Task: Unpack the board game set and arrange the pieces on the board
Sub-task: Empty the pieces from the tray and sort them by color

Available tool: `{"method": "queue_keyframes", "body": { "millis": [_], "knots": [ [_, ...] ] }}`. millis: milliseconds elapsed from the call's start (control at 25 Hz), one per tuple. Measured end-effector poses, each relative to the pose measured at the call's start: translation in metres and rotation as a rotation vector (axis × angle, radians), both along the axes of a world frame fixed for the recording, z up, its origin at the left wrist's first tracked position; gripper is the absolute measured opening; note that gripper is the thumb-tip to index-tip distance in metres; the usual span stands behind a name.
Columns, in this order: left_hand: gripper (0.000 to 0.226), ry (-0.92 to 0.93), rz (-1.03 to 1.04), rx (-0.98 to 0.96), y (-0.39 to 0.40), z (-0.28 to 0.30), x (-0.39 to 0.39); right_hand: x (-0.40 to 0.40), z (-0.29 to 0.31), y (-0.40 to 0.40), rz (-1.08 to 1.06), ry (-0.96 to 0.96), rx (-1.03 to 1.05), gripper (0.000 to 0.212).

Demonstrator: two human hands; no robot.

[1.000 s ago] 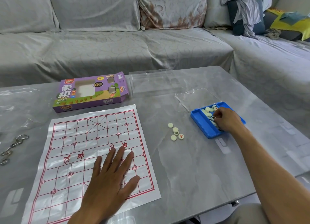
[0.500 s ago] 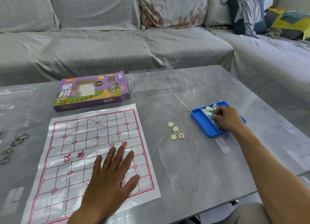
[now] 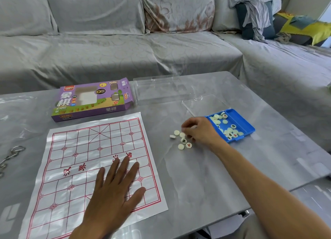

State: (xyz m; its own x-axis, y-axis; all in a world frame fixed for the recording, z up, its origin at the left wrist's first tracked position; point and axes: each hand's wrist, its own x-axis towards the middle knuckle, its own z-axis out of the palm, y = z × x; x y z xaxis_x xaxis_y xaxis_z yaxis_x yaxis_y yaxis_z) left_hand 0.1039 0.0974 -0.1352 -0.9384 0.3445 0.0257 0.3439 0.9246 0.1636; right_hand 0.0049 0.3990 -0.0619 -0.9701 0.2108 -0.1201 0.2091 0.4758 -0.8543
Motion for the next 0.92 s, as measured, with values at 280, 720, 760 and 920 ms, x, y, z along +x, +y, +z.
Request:
{"method": "queue_keyframes", "body": {
  "millis": [280,720,760,920],
  "knots": [
    [0.071,-0.001,-0.002,-0.039,-0.001,-0.001,-0.001,-0.003,-0.014,0.112,-0.044,-0.385,0.914,0.030],
    [0.072,0.004,-0.001,-0.034,0.000,-0.001,-0.001,0.000,-0.012,0.124,0.043,-0.232,0.713,0.024],
    [0.072,-0.002,-0.001,-0.037,0.000,-0.001,-0.001,-0.001,-0.012,0.123,0.060,-0.241,0.731,0.024],
    [0.071,-0.015,-0.009,-0.033,-0.001,-0.001,-0.002,-0.005,-0.011,0.120,0.070,-0.291,0.771,0.010]
  ]
}}
